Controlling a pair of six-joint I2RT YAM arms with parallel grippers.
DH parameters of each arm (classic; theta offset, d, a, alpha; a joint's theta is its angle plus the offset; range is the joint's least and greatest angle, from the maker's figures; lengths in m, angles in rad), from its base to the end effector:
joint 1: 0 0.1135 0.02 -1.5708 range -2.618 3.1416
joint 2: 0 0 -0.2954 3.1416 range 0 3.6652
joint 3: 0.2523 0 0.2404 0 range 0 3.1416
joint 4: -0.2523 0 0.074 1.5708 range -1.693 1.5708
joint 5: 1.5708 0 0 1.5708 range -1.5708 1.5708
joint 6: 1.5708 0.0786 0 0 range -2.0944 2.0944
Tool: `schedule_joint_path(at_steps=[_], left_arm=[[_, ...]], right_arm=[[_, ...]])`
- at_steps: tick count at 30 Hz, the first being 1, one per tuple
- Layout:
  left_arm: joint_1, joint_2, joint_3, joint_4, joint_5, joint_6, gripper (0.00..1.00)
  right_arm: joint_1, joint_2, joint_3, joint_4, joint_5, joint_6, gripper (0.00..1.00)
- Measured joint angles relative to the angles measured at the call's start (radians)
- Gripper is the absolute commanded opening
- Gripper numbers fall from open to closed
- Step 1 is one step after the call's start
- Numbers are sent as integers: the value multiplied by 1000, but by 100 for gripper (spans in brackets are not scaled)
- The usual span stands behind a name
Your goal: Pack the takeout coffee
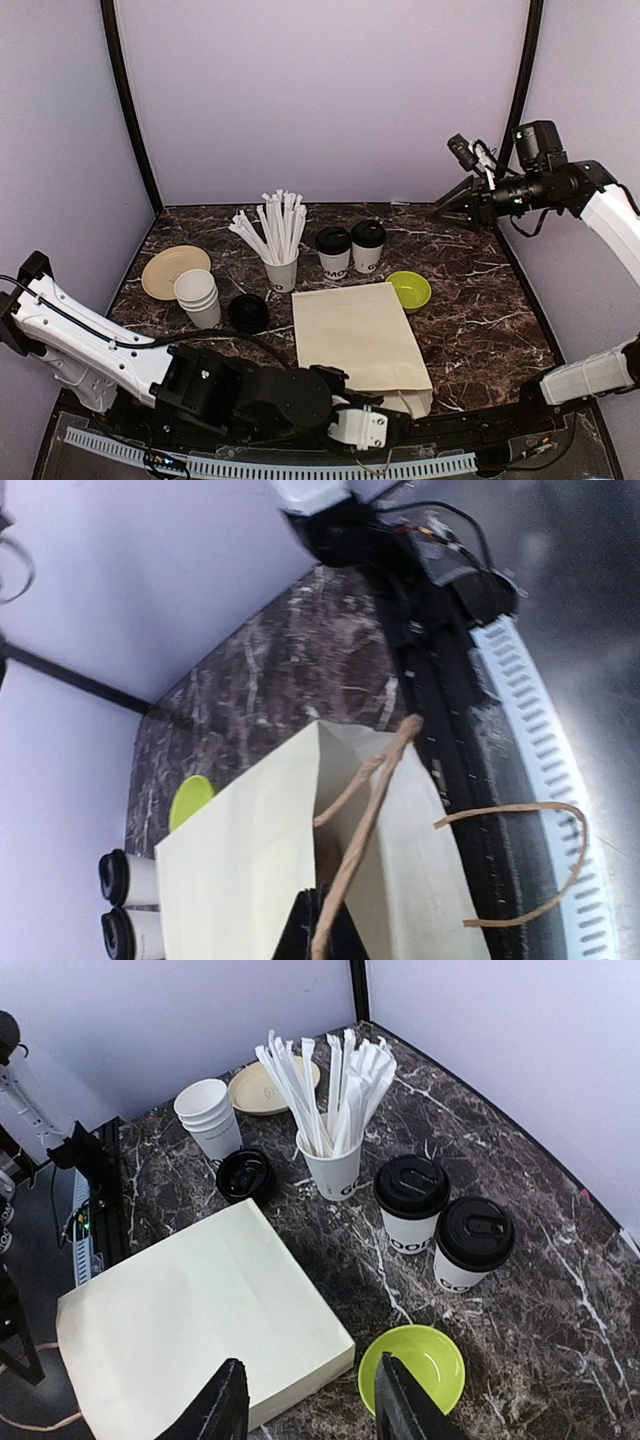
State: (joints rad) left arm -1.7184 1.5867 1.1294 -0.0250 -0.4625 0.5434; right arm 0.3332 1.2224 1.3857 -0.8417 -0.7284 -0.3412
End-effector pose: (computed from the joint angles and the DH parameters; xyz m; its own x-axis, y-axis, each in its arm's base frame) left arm -0.0224 -0.3889 0.2930 0.5462 0.5268 -0.6513 0.7722 -0.0152 0.6352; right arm 0.2119 0.1287 0.4050 -0.3133 -0.3727 -0.8735 -0.8900 0.4361 0.1331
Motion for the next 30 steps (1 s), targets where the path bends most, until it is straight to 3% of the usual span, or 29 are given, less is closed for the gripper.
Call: schedule_joint_path(at_steps=[8, 14, 16, 23, 28, 30], left_arm=[[255, -147, 171, -9, 63, -74, 0], [557, -172, 235, -59, 301, -267, 0], [633, -167, 235, -82, 384, -336, 0], [696, -162, 188, -88, 486, -481, 1], [701, -162, 137, -87, 479, -541, 42], [702, -162, 135, -87, 460, -548, 48]], right_arm=[[1, -71, 137, -74, -128, -77, 45], [64, -80, 143, -167, -197, -183, 66], [109, -79, 142, -185, -206, -200, 68], [267, -37, 111, -217, -208, -231, 71], [385, 53, 106, -181, -135, -201, 72], [425, 82, 106, -149, -92, -175, 72]])
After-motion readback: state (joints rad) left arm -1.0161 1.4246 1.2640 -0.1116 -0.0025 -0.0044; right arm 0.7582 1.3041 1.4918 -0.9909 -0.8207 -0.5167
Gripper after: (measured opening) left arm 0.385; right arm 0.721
